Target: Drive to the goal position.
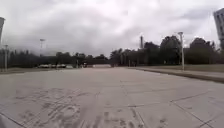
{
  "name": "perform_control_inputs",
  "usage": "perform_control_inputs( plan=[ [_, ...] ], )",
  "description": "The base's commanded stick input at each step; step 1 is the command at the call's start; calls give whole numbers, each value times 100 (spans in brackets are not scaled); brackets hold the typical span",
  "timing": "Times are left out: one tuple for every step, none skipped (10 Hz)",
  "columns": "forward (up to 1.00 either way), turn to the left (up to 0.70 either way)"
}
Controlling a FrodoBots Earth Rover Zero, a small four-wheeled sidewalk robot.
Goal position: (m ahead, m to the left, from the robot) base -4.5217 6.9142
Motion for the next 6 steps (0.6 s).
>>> perform_control_inputs(
  plan=[
    [70, 1],
    [70, 1],
    [70, 1],
    [70, 1],
    [70, 1],
    [70, 1]
  ],
)
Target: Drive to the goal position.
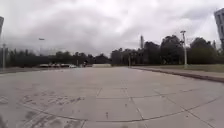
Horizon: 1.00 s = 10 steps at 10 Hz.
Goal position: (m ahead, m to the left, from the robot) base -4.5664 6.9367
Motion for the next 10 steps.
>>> perform_control_inputs(
  plan=[
    [70, 1],
    [70, 1],
    [70, 1],
    [70, 1],
    [70, 1],
    [70, 1],
    [70, 1],
    [70, 1],
    [70, 1],
    [70, 1]
  ],
)
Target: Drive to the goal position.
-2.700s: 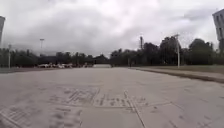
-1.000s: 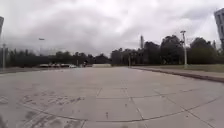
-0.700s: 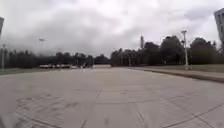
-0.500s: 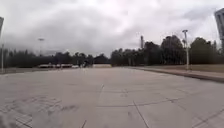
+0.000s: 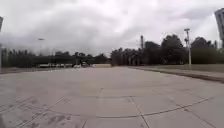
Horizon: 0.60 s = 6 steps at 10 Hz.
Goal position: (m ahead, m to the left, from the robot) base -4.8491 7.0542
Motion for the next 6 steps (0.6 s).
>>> perform_control_inputs(
  plan=[
    [70, 1],
    [70, 1],
    [70, 1],
    [70, 1],
    [70, 1],
    [70, 1]
  ],
)
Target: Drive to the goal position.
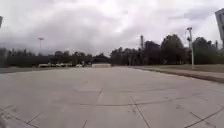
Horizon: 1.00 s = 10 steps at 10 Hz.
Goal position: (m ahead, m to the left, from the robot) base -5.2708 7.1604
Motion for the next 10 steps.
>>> perform_control_inputs(
  plan=[
    [70, 1],
    [70, 1],
    [70, 1],
    [70, 1],
    [70, 1],
    [70, 1],
    [70, 1],
    [70, 1],
    [70, 1],
    [70, 1]
  ],
)
